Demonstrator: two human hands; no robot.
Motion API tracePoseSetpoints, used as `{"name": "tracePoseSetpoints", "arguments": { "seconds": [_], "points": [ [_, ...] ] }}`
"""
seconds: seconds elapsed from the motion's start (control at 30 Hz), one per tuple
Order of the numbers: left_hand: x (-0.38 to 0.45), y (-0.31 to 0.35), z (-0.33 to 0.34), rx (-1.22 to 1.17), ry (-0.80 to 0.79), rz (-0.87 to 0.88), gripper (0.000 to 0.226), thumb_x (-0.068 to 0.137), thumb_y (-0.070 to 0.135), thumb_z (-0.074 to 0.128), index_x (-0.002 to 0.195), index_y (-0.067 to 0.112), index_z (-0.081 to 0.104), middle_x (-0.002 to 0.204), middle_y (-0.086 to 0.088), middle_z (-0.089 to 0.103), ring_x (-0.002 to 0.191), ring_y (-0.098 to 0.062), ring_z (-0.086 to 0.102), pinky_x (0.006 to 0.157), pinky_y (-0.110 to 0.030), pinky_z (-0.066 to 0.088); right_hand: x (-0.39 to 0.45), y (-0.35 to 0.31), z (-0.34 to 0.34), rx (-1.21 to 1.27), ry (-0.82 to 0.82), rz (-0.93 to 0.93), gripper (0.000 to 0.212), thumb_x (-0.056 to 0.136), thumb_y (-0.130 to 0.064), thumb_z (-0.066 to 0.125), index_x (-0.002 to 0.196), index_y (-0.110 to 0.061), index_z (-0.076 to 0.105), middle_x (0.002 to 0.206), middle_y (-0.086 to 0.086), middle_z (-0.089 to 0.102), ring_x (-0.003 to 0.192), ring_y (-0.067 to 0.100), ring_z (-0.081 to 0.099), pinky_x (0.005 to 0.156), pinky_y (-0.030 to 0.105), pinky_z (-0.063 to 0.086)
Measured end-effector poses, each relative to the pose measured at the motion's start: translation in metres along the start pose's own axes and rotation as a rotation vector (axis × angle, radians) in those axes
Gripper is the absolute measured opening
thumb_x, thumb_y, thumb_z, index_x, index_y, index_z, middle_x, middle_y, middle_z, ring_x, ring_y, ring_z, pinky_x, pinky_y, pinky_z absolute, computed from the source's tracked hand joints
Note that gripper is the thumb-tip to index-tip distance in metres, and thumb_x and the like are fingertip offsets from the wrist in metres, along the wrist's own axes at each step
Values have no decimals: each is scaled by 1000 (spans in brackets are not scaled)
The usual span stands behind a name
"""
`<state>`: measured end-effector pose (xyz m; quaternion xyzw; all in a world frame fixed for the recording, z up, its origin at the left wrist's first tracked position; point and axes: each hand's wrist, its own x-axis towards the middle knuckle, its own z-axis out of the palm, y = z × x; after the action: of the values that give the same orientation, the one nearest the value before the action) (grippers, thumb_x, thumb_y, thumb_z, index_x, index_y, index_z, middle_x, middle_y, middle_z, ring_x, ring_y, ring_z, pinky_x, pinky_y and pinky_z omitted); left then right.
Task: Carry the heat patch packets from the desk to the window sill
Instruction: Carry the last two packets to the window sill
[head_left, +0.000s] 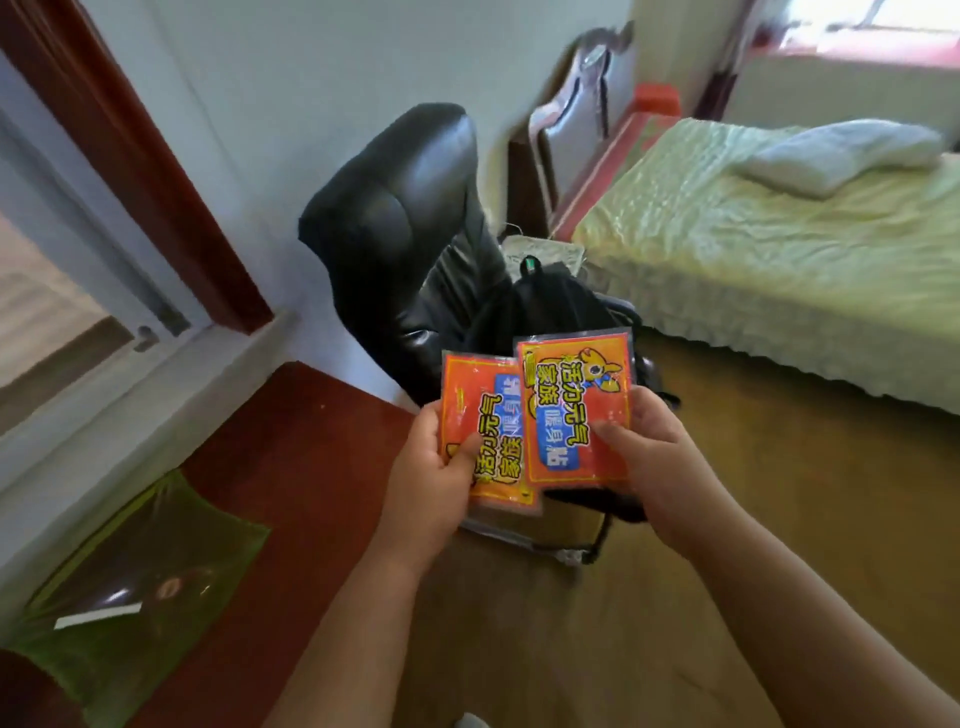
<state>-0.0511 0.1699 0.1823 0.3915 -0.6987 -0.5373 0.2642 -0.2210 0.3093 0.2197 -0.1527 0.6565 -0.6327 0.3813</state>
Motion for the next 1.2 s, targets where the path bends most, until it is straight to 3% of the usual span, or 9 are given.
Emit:
{"name": "tracePoseSetpoints", "arguments": {
  "seconds": [0.07, 0.13, 0.23, 0.37, 0.47, 0.63, 0.9, 1.07, 1.2],
  "points": [
    [2, 11, 34, 9, -65, 9, 32, 96, 30, 67, 126, 37, 56, 114, 14, 74, 105, -8, 72, 95, -49, 57, -10, -1, -43, -14, 80, -32, 20, 105, -3, 54, 116, -18, 62, 111, 6, 78, 96, 23, 78, 76, 35, 66],
    [0, 26, 68, 1, -132, 7, 29, 98, 26, 66, 119, 44, 57, 113, 13, 75, 105, -8, 72, 94, -47, 58, -20, -2, -83, -9, 148, -55, 20, 105, -3, 54, 114, -18, 62, 109, 8, 79, 91, 20, 79, 70, 32, 65],
    [-8, 49, 117, -19, -204, 36, 28, 100, 18, 63, 110, 44, 57, 109, 11, 74, 100, -7, 73, 84, -32, 60, -33, -2, -137, 28, 267, -96, 21, 104, 1, 54, 115, -15, 62, 114, 14, 77, 94, 25, 78, 75, 40, 66],
    [-25, 79, 178, -23, -281, 86, 23, 102, 17, 60, 113, 37, 56, 106, 9, 74, 91, -1, 73, 69, -17, 57, -55, -6, -203, 91, 367, -126, 22, 103, 2, 55, 118, -11, 61, 116, 16, 77, 108, 39, 74, 91, 56, 61],
    [-38, 99, 220, -28, -310, 125, 24, 102, 15, 59, 114, 36, 54, 101, 12, 71, 84, 7, 71, 64, -13, 54, -74, -6, -249, 97, 408, -150, 24, 102, 4, 55, 116, -14, 62, 112, 11, 79, 102, 31, 77, 85, 48, 65],
    [-54, 124, 288, -54, -419, 122, 26, 103, 23, 60, 111, 47, 54, 108, 9, 74, 94, -9, 75, 75, -34, 62, -108, -7, -319, 122, 523, -186, 25, 101, 3, 58, 112, -19, 65, 106, 5, 81, 92, 20, 78, 75, 37, 65],
    [-55, 156, 383, -61, -601, 134, 26, 102, 18, 61, 116, 39, 57, 106, 7, 76, 91, -10, 76, 78, -35, 62, -135, 2, -395, 192, 757, -172, 29, 101, 5, 55, 112, -20, 63, 101, -2, 80, 86, 13, 77, 68, 31, 62],
    [-32, 165, 439, -68, -748, 124, 28, 100, 22, 62, 122, 39, 56, 113, 4, 75, 98, -16, 76, 86, -48, 62, -130, 4, -423, 212, 907, -135, 28, 102, 2, 56, 110, -24, 62, 105, -1, 79, 91, 17, 74, 82, 41, 62],
    [-4, 180, 482, -74, -836, 175, 28, 96, 25, 63, 116, 45, 58, 110, 4, 76, 98, -20, 76, 86, -55, 61, -123, -10, -441, 167, 1017, -135, 25, 102, -4, 58, 109, -27, 65, 108, -1, 80, 95, 19, 77, 85, 42, 61]
  ]
}}
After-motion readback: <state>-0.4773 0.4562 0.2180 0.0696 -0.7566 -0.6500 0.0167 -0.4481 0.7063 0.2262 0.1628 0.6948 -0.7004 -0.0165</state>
